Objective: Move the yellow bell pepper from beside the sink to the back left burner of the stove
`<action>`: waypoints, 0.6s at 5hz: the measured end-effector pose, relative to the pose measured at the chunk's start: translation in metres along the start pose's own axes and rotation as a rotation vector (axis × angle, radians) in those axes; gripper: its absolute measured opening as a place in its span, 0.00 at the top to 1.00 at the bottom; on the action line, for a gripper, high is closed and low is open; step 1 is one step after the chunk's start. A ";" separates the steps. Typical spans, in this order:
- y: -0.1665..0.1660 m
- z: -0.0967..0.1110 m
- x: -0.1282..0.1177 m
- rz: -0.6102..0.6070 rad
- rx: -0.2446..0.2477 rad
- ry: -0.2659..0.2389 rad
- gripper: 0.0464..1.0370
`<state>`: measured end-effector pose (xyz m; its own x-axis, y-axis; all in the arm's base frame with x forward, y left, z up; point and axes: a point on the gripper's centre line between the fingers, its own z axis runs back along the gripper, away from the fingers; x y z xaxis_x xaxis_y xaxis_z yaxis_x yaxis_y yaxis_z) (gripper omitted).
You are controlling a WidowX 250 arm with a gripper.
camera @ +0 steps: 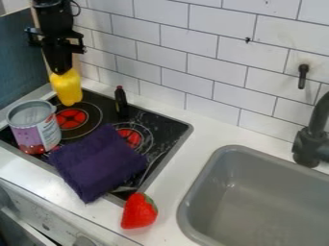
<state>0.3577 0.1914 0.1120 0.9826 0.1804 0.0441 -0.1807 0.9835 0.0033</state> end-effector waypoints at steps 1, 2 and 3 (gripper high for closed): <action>0.002 0.000 0.006 0.021 -0.008 0.025 0.95; 0.001 -0.006 0.006 0.030 -0.017 0.038 0.95; 0.002 -0.005 0.007 0.041 -0.014 0.042 0.95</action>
<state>0.3640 0.1945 0.1070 0.9753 0.2209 0.0018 -0.2209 0.9752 -0.0121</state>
